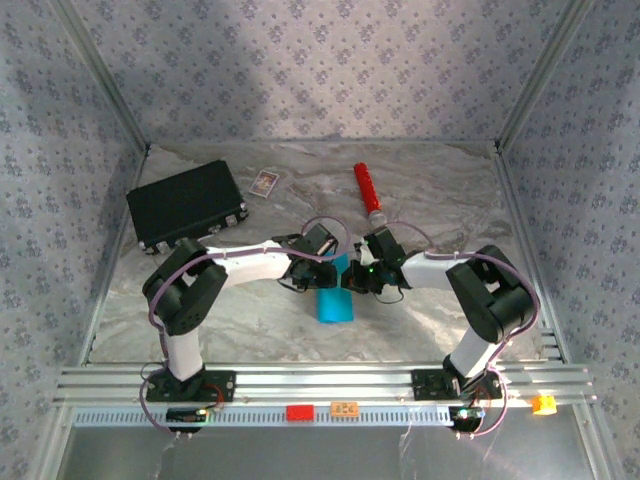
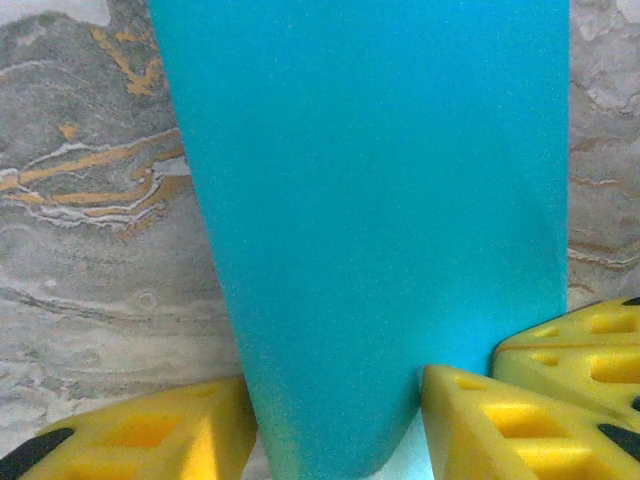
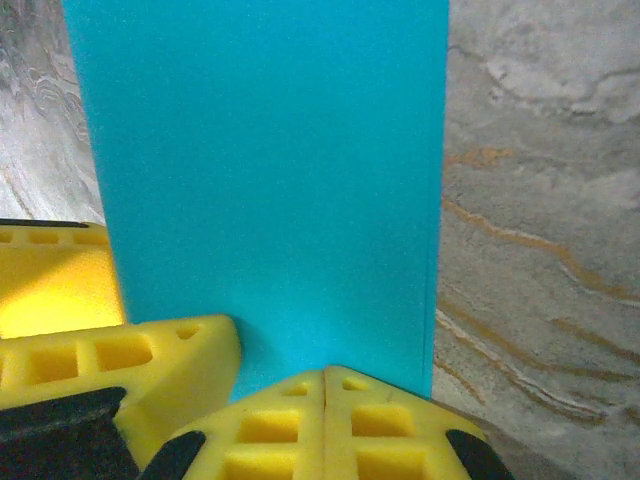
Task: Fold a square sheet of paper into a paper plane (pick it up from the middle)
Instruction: Hold the square sheet of paper at the center of the table.
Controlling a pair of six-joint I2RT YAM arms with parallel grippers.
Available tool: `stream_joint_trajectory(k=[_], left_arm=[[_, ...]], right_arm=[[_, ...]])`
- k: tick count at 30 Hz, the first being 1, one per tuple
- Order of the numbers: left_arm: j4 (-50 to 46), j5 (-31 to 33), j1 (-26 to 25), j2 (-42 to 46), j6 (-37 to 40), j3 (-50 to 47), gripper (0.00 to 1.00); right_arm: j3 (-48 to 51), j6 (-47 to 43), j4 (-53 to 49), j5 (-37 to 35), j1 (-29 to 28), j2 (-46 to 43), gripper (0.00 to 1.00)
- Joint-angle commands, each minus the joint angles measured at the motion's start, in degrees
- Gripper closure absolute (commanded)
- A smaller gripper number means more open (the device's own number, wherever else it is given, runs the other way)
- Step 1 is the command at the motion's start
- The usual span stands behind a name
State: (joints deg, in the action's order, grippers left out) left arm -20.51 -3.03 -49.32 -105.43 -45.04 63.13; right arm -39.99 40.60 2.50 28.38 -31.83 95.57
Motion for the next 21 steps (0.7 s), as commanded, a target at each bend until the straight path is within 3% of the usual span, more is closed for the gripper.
stream_joint_trajectory(k=[1, 13, 16, 21], left_arm=[[2.4, 1.6, -0.1, -3.6, 0.6, -1.2, 0.49], [5.0, -0.9, 1.7, 12.2, 0.0, -2.2, 0.4], [9.0, -5.6, 2.9, 13.7, 0.0, -4.1, 0.47], [20.1, -18.5, 5.0, 11.7, -2.4, -6.9, 0.68]], right_arm=[[1.3, -3.3, -9.7, -7.5, -0.1, 1.4, 1.0], [0.1, -7.2, -14.8, -11.1, 1.8, -2.1, 1.0], [1.0, -7.3, -13.9, -10.1, 2.9, -2.8, 1.0], [1.0, -7.3, -13.6, -9.4, 3.3, -1.8, 1.0]])
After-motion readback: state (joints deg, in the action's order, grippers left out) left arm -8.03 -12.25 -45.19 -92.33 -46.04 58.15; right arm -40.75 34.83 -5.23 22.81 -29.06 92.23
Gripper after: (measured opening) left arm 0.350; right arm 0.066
